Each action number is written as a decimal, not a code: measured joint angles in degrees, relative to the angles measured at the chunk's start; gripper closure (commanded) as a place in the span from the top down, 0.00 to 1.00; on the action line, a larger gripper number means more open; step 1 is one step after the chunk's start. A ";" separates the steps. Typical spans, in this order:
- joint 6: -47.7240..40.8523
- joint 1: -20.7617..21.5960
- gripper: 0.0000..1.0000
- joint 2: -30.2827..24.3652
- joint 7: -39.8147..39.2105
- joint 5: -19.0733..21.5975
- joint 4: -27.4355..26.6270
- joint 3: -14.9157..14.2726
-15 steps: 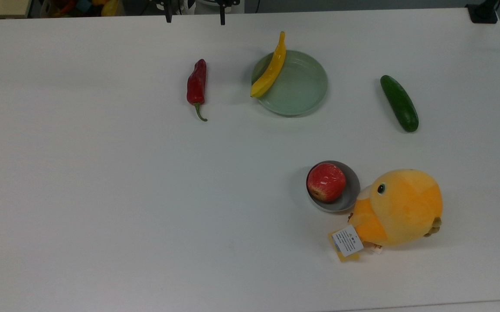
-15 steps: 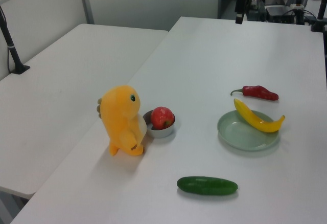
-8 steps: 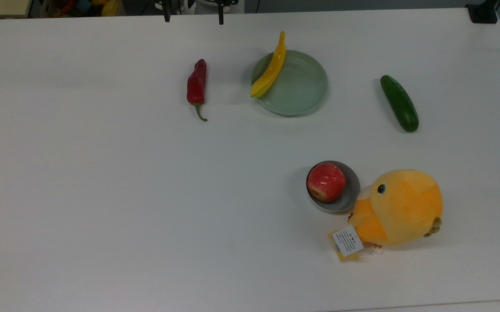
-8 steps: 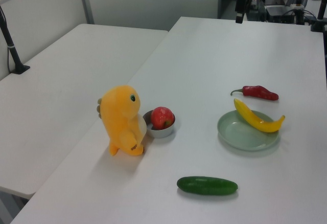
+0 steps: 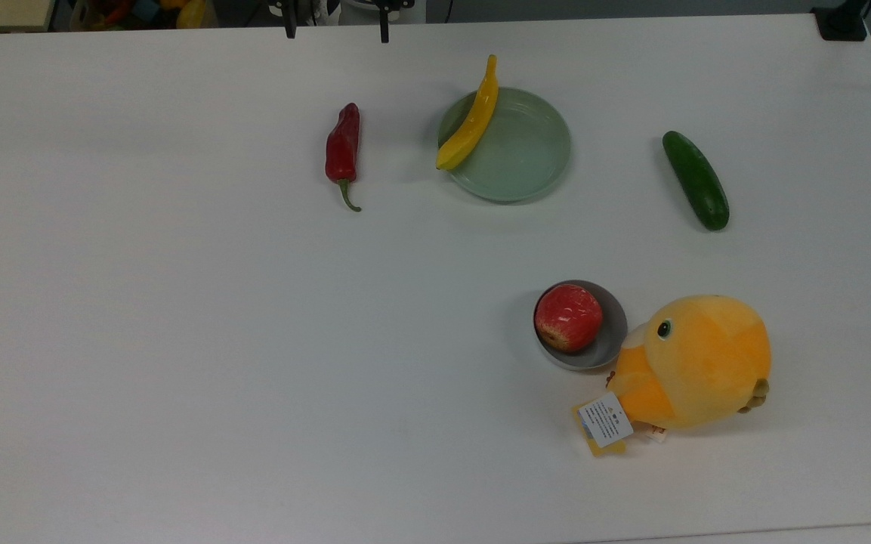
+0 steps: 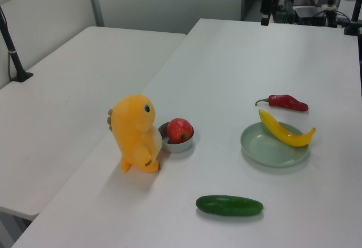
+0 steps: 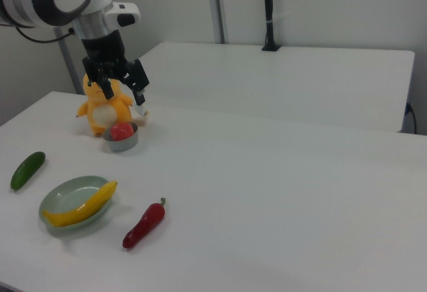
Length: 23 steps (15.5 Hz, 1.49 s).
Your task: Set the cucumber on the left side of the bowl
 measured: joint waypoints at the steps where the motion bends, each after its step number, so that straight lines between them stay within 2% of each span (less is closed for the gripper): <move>1: 0.00 0.00 1.00 0.00 0.00 0.00 -0.01 0.00; 6: -0.03 -0.06 1.00 0.00 0.00 1.48 -0.59 0.00; 8: -0.06 -0.05 1.00 -0.03 -0.01 3.41 -1.32 0.12; 11: 0.09 -0.01 1.00 -0.07 -0.12 5.09 -4.37 3.10; 14: 5.32 -0.01 1.00 0.09 1.53 5.16 -8.58 7.62; 18: 7.63 0.45 1.00 1.73 5.23 5.17 -10.21 12.96; 20: 10.02 2.36 1.00 3.65 6.31 5.19 -10.04 14.52; 23: 15.52 7.10 1.00 8.57 11.13 5.08 -8.40 15.17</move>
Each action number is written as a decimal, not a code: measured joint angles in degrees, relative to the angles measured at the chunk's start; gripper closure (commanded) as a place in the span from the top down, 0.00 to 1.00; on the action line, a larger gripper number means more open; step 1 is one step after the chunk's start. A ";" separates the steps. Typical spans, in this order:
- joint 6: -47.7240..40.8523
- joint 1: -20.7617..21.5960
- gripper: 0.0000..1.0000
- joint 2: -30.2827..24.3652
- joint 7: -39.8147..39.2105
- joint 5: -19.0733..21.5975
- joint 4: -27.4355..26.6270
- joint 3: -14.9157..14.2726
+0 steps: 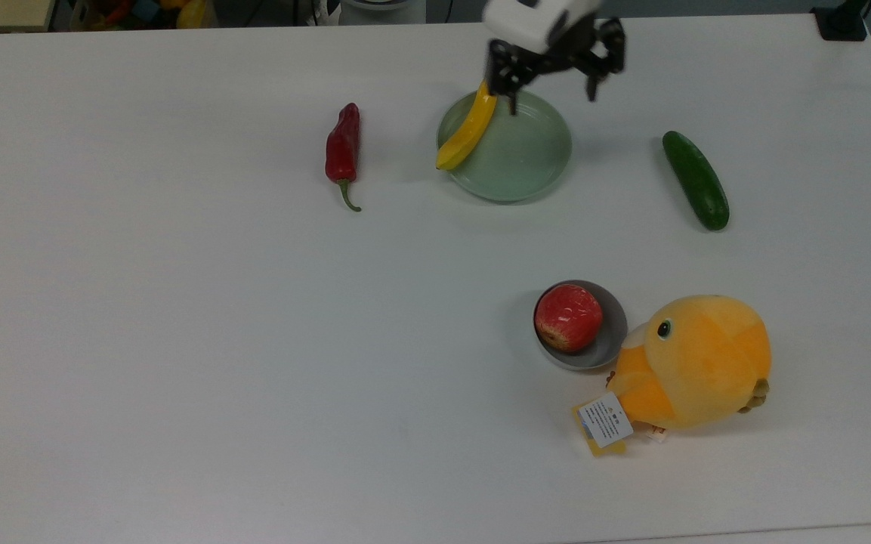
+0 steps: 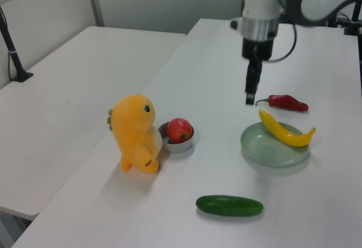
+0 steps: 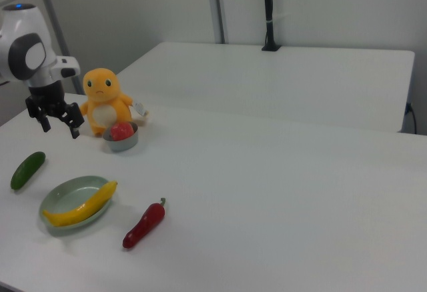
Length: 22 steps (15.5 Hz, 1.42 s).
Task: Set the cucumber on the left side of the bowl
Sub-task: 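Move the open gripper over the green cucumber, then lower the gripper and close it around the cucumber's middle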
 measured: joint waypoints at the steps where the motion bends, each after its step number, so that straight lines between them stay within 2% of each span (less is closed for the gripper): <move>1: 1.56 1.18 1.00 1.84 1.58 -0.39 0.87 0.31; 4: 5.57 4.60 1.00 6.53 4.85 -2.41 3.21 1.25; 7: 8.09 8.04 1.00 8.90 7.25 -3.82 4.01 1.47; 13: 9.30 11.54 1.00 15.29 12.11 -7.41 8.04 1.53; 15: 12.61 13.41 1.00 18.00 14.92 -8.62 9.23 1.59; 18: 16.25 15.59 1.00 18.70 17.06 -8.84 9.45 1.72; 22: 16.49 18.64 1.00 19.70 17.89 -8.85 9.68 1.82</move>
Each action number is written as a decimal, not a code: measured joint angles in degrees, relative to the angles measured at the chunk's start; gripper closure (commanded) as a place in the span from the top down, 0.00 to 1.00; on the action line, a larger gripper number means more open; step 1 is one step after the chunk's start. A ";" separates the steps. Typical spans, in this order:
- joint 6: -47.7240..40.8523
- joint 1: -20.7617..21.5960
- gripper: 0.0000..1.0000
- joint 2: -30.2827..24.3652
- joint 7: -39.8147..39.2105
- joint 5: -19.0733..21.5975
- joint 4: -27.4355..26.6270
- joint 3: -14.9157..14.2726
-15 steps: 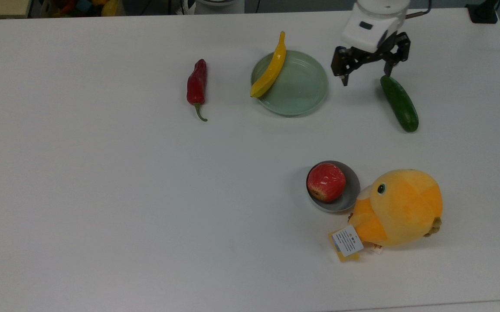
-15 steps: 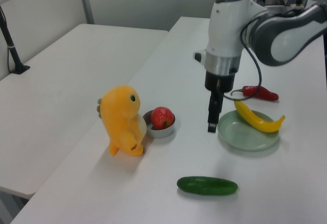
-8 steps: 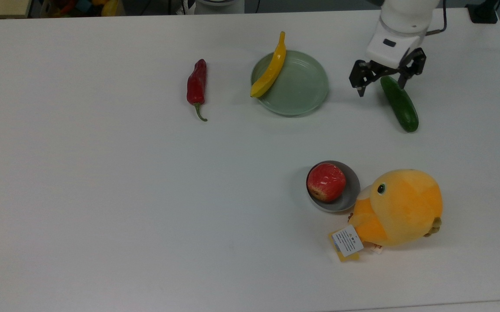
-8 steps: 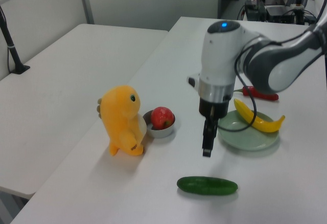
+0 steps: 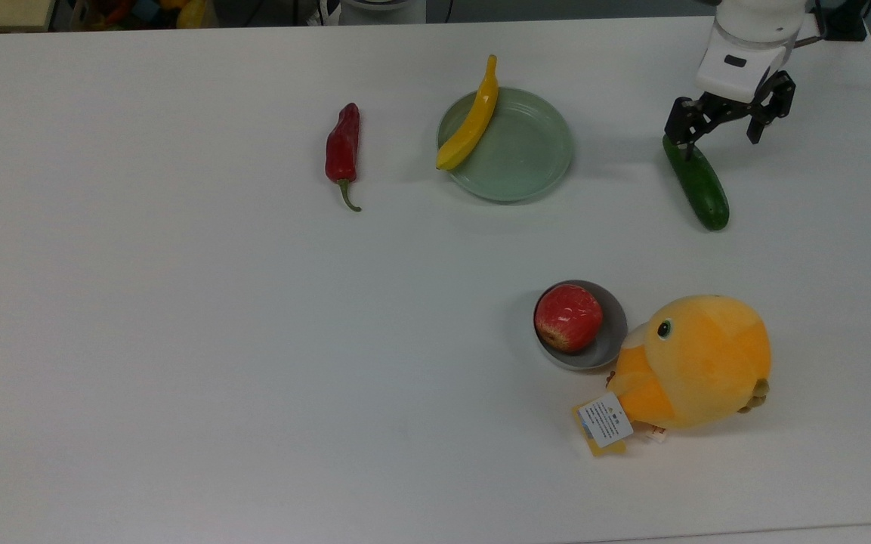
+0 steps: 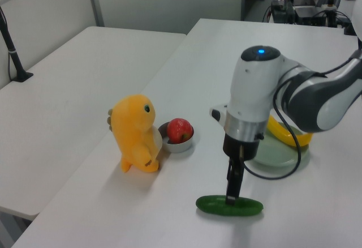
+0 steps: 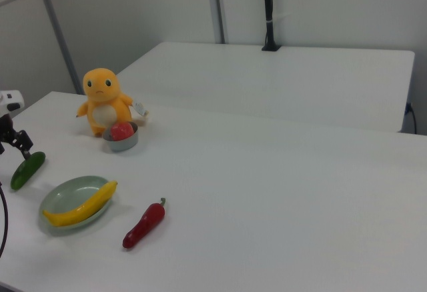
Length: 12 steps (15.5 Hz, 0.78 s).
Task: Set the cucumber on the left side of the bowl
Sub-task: 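Lower the gripper and close it around the cucumber's middle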
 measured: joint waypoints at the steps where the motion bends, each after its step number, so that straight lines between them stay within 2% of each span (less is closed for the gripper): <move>1: 0.10 0.51 1.00 1.13 0.15 -0.05 0.01 0.00; 4: 1.91 0.58 1.00 3.16 0.18 -1.01 0.17 -0.02; 10: 2.09 0.23 1.00 3.82 0.18 -2.24 0.33 -0.24; 11: 2.09 0.16 0.92 4.07 0.18 -2.47 0.33 -0.24; 12: 2.09 0.12 0.78 4.37 0.18 -2.86 0.34 -0.24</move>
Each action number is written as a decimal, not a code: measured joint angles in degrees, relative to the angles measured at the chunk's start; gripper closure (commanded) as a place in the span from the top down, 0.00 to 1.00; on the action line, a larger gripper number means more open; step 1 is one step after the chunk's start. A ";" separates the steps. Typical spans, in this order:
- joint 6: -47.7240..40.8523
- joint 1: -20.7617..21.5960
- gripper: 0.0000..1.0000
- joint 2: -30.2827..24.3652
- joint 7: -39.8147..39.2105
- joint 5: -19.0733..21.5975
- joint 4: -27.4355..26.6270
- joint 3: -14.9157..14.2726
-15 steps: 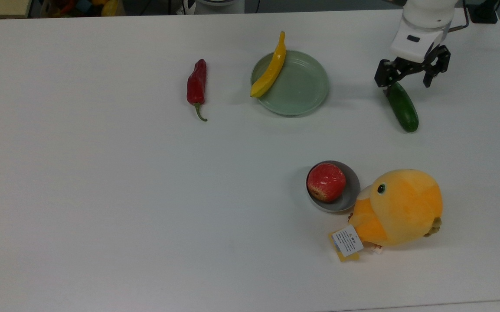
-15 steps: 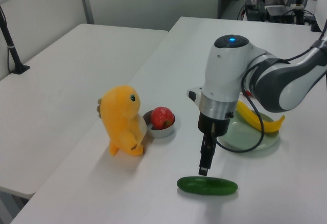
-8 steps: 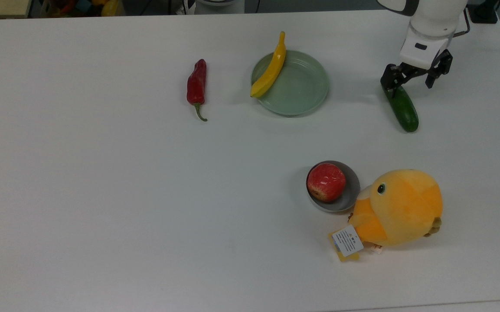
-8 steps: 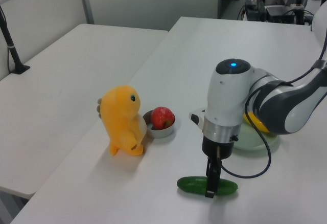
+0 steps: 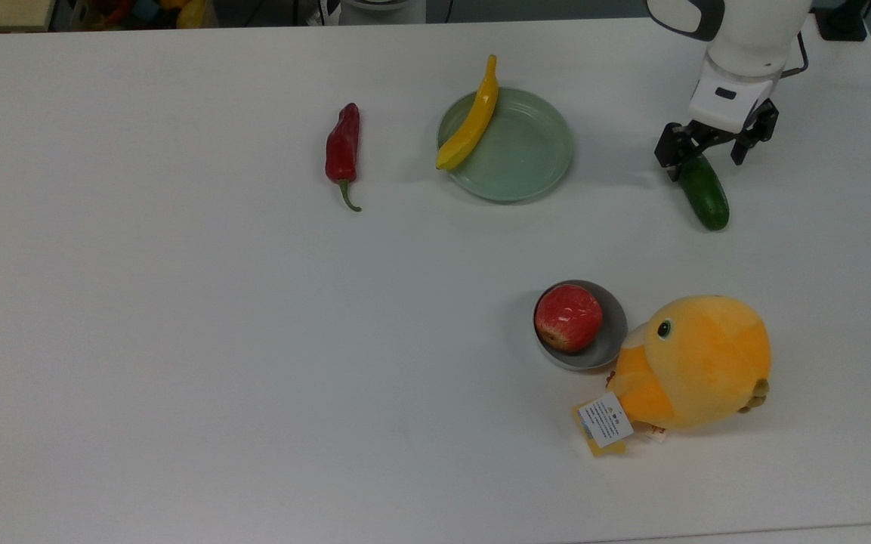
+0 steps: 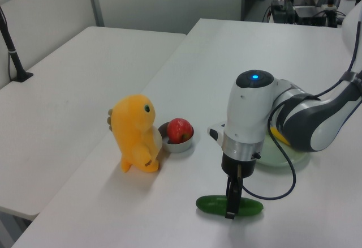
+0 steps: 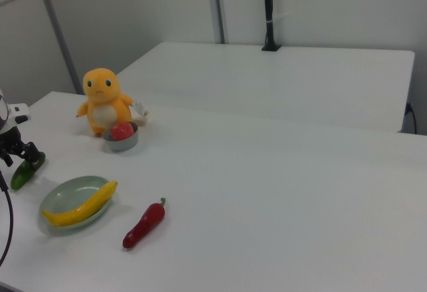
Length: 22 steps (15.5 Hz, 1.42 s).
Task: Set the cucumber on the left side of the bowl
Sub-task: 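Lower the gripper and close it around the cucumber's middle, then carry the cucumber toward the grey bowl with the apple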
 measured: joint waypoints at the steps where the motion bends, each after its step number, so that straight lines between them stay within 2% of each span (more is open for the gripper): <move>1: 0.00 -0.03 0.48 0.37 0.00 -0.55 0.00 0.00; 2: 0.00 -0.05 0.18 0.79 0.00 -1.23 0.00 0.00; 3: 0.00 -0.06 0.13 1.37 0.03 -1.98 0.00 0.00; 13: 3.72 -0.27 0.13 1.93 1.26 -2.30 0.32 -0.07; 16: 3.73 -1.56 0.14 1.26 1.66 -2.30 1.11 -0.61; 22: 3.73 -2.80 0.15 0.91 1.54 -2.37 1.38 -7.51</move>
